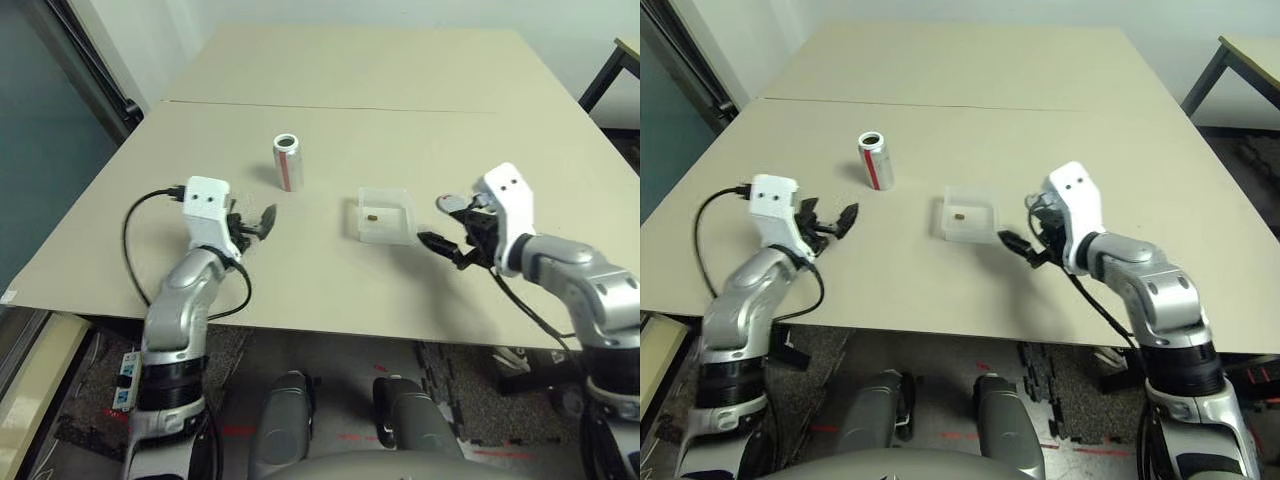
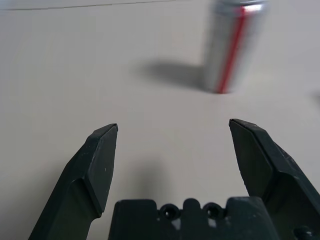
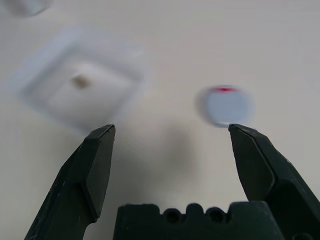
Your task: Pour the medicine from the bottle into the box.
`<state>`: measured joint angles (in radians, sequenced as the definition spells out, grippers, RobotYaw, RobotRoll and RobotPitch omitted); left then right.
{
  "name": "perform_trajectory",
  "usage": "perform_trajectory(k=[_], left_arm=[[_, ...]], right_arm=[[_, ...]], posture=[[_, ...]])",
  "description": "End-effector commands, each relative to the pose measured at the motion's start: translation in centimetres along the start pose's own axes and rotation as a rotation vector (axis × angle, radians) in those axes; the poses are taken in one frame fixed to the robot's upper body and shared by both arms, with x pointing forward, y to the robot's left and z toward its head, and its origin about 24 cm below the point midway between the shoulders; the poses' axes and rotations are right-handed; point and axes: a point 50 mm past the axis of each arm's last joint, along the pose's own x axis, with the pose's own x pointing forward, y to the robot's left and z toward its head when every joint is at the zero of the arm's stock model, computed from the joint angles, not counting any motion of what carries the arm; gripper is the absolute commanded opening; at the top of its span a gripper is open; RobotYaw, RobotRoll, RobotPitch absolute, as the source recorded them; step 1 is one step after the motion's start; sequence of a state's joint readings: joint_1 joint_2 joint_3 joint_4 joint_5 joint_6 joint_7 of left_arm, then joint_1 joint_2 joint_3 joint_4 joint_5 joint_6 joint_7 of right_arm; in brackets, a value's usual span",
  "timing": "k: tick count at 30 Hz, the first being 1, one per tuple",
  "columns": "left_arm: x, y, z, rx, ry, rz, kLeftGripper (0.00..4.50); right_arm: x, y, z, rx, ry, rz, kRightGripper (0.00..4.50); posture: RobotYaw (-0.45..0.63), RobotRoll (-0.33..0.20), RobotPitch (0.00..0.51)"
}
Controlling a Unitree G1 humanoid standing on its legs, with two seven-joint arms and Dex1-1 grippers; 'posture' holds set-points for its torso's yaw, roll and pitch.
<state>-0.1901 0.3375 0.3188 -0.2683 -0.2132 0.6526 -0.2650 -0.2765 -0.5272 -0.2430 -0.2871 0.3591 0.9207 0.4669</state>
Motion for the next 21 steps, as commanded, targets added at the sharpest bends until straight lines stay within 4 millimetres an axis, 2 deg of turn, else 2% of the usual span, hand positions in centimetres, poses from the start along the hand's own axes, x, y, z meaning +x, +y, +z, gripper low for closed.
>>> perform_trajectory(k=[1,2,5,9,14,21], left_arm=[[0.7,4.9,0.5,0.012,-0.015,0.152,4.47],[1.1,6.2,0.8,0.025,-0.024,0.180,4.47],[2.4,8.3,1.3,0.045,-0.051,0.220,4.47],[4.2,9.3,1.3,0.054,-0.078,0.246,4.47],[6.4,8.7,0.3,0.021,-0.070,0.230,4.47],[7.2,7.4,-1.5,-0.011,-0.048,0.218,4.47]], right_arm=[[-0.7,-3.0,-0.3,0.076,-0.078,-0.219,4.50],[-0.7,-3.9,-0.5,0.091,-0.099,-0.282,4.50],[-0.8,-6.0,-1.0,0.109,-0.134,-0.424,4.50],[-0.5,-7.9,-1.9,0.125,-0.150,-0.531,4.50],[0.3,-9.9,-3.1,0.123,-0.149,-0.656,4.50],[1.3,-10.4,-5.0,0.170,-0.135,-0.700,4.50]], posture=[[0.11,0.000,0.122],[0.10,0.000,0.121],[0.09,0.000,0.119],[0.08,0.000,0.115],[0.05,0.000,0.126],[0.04,0.000,0.132]])
